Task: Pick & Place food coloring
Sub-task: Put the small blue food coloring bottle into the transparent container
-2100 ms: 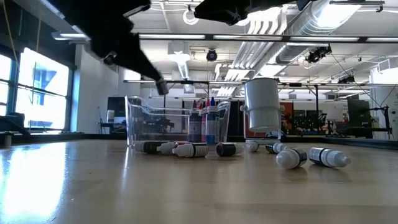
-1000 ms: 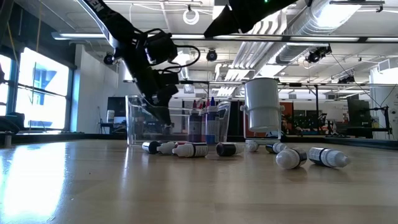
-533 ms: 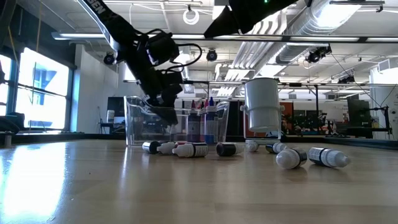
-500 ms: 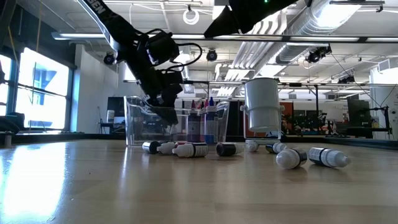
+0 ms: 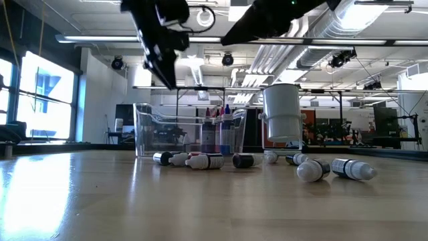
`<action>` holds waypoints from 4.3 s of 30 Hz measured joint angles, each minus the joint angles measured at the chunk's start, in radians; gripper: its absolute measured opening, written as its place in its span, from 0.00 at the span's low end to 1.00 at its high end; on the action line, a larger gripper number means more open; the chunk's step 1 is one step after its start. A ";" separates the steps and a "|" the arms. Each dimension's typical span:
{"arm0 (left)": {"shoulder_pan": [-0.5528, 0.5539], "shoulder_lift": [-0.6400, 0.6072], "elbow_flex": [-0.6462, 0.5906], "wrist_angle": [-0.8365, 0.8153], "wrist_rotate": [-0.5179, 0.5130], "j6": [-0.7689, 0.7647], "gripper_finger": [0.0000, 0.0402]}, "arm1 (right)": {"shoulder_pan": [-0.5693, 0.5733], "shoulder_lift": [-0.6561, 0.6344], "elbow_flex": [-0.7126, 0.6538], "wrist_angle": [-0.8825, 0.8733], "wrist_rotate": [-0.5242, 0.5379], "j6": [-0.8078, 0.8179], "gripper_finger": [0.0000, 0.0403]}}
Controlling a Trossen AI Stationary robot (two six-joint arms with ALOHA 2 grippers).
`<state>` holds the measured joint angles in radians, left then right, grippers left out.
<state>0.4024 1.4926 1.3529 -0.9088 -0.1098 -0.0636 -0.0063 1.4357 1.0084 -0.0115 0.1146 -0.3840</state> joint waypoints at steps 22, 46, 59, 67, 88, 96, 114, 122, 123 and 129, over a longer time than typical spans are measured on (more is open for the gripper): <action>-0.615 -0.573 -0.414 -0.084 -0.435 -0.525 0.26 | 0.105 0.141 -0.030 -0.215 -0.364 0.014 0.28; -0.691 -0.590 -0.505 0.181 -0.454 -0.464 0.26 | 0.063 0.411 -0.108 0.032 -0.305 0.051 0.28; -0.691 -0.590 -0.505 0.180 -0.451 -0.465 0.26 | 0.068 0.405 -0.108 0.060 -0.300 0.063 0.28; -0.691 -0.590 -0.505 0.182 -0.451 -0.488 0.26 | 0.069 0.306 -0.106 -0.004 -0.178 0.044 0.28; -0.691 -0.589 -0.505 0.182 -0.448 -0.517 0.26 | -0.064 0.284 -0.107 -0.257 -0.241 -0.182 0.28; -0.691 -0.589 -0.504 0.182 -0.447 -0.518 0.26 | -0.068 0.345 -0.103 -0.251 -0.241 -0.186 0.28; -0.691 -0.589 -0.504 0.182 -0.447 -0.518 0.26 | -0.067 0.351 -0.109 -0.075 -0.235 -0.084 0.12; -0.691 -0.589 -0.504 0.182 -0.452 -0.518 0.26 | -0.050 0.352 -0.108 0.467 -0.212 0.014 0.16; -0.691 -0.589 -0.504 0.182 -0.459 -0.518 0.26 | -0.053 0.351 -0.108 0.570 -0.186 0.028 0.16; -0.691 -0.589 -0.504 0.183 -0.477 -0.518 0.26 | -0.137 0.355 -0.075 0.808 -0.104 0.106 0.13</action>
<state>-0.2882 0.9031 0.8486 -0.7258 -0.5864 -0.5813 -0.1430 1.7910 0.9330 0.7967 0.0110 -0.2782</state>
